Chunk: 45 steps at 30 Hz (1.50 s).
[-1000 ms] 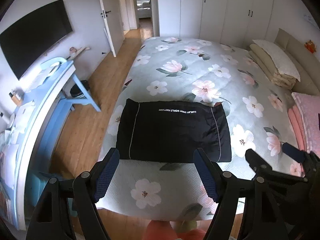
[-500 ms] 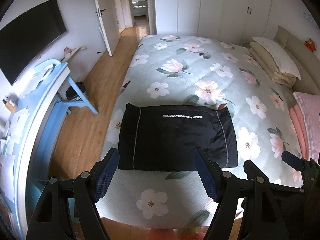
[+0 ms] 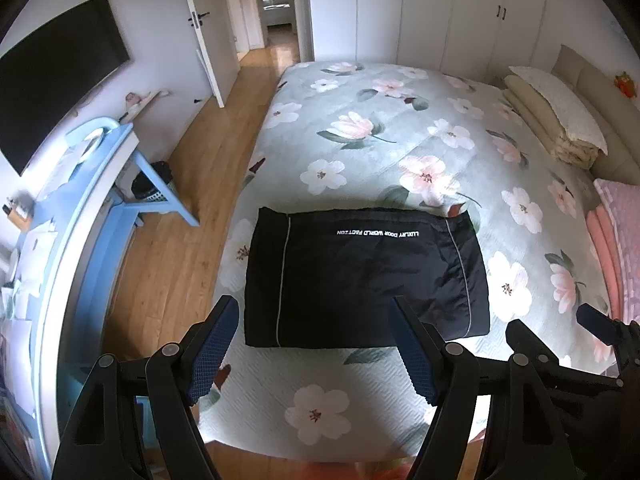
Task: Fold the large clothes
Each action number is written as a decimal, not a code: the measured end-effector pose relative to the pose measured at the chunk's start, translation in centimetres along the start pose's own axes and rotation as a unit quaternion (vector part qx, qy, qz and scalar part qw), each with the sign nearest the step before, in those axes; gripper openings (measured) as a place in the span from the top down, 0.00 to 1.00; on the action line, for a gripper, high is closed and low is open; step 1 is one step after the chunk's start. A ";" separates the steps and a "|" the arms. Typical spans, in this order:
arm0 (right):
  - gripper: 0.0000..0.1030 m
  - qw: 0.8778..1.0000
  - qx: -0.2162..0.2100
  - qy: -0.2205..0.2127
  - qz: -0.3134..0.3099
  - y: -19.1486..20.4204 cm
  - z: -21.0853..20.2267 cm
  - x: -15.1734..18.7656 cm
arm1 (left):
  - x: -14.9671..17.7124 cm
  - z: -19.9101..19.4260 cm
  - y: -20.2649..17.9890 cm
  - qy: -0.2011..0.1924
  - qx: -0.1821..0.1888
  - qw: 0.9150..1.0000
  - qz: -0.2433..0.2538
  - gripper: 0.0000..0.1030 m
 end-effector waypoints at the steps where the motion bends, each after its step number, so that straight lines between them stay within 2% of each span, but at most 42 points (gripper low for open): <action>1: 0.07 1.000 -0.001 0.002 0.003 0.0 0.1 0.0 | 0.0 0.1 0.0 0.001 0.000 1.000 0.002 0.25; 33: 0.07 1.000 -0.004 0.023 0.006 1.7 2.2 0.5 | 0.2 2.7 1.8 0.032 -0.002 0.999 -0.004 0.25; 45: 0.07 1.000 -0.002 0.029 0.007 2.2 3.0 0.7 | 0.1 3.6 2.2 0.039 -0.017 0.999 0.004 0.25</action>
Point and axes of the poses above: each gripper's, at about its wrist camera, not at the fingertips, and z roughly the way its jaws point, y to its left, x to its underside, the point moved 5 cm from there along z, roughly the way its jaws point, and after that the axes turned 4 degrees about z, right-handed, at the moved point
